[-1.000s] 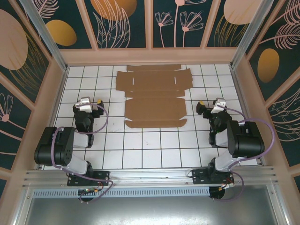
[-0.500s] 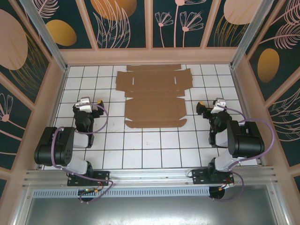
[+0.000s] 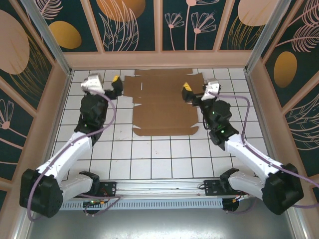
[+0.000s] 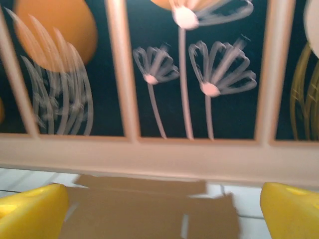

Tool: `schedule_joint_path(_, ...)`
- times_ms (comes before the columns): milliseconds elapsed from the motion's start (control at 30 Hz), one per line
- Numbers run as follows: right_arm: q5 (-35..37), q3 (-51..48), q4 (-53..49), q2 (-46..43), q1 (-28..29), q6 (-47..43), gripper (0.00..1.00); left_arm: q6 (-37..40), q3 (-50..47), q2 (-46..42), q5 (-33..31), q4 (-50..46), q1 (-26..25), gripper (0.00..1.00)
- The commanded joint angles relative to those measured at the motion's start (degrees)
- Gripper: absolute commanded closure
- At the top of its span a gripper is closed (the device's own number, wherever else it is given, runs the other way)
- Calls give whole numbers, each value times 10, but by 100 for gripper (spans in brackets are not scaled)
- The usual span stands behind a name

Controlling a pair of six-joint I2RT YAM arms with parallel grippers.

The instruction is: Fold the paper box

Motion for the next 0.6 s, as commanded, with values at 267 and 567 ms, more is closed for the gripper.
schedule_joint_path(267,-167,117,-298,117,-69,235,1,-312,28,162,240,-169,-12,1)
schedule_joint_path(567,-196,159,-327,298,-84,227,66,-320,52,326,301,-118,-63,100)
